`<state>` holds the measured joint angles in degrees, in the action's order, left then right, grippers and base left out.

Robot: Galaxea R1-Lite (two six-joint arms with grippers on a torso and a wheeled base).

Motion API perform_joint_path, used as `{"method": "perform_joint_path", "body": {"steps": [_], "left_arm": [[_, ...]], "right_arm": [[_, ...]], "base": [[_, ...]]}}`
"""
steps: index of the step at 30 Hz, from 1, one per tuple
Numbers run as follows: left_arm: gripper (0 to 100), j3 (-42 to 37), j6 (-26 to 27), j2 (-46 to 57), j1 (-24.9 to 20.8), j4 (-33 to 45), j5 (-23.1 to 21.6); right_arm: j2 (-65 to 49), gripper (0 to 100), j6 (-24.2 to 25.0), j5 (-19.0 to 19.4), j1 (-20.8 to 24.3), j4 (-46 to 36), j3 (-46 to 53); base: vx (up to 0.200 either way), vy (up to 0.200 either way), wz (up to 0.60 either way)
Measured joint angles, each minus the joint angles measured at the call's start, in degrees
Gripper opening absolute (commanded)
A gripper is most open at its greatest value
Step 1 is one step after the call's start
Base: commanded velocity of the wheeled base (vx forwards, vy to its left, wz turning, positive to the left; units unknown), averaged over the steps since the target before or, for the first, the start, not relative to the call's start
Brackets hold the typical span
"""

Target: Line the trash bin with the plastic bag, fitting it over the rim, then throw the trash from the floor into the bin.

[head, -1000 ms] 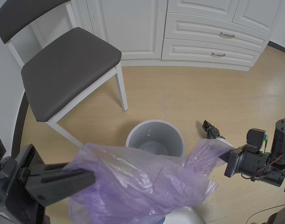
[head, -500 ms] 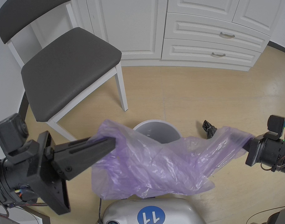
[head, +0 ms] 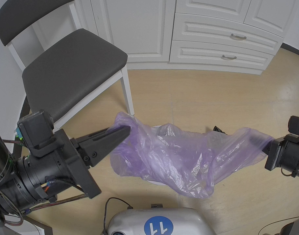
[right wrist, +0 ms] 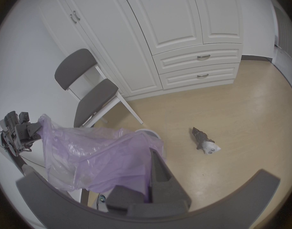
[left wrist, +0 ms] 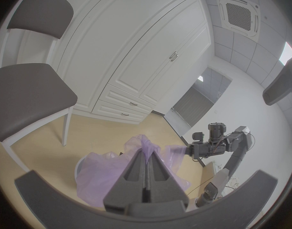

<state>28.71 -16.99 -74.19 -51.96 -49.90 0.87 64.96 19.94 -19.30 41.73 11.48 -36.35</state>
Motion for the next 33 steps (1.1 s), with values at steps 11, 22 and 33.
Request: {"method": "perform_joint_path", "body": {"steps": [11,22,33], "left_arm": [[0,0.9,2.6,-3.5,-0.2,-0.4,5.4],[0,1.1,7.5,-7.1,0.1,-1.3,10.2],[0,0.4,11.0,-11.1,1.5,-5.2,12.7]], "right_arm": [[-2.8,0,-0.2,-0.4,0.2,-8.8,-3.5],[-5.4,0,-1.5,-0.6,1.8,-13.0,-3.5],[-6.9,0,-4.8,-0.5,1.9,-13.5,-0.3]], "base": [[0.0,0.0,0.0],[0.0,0.0,0.0],[0.0,0.0,0.0]]}}
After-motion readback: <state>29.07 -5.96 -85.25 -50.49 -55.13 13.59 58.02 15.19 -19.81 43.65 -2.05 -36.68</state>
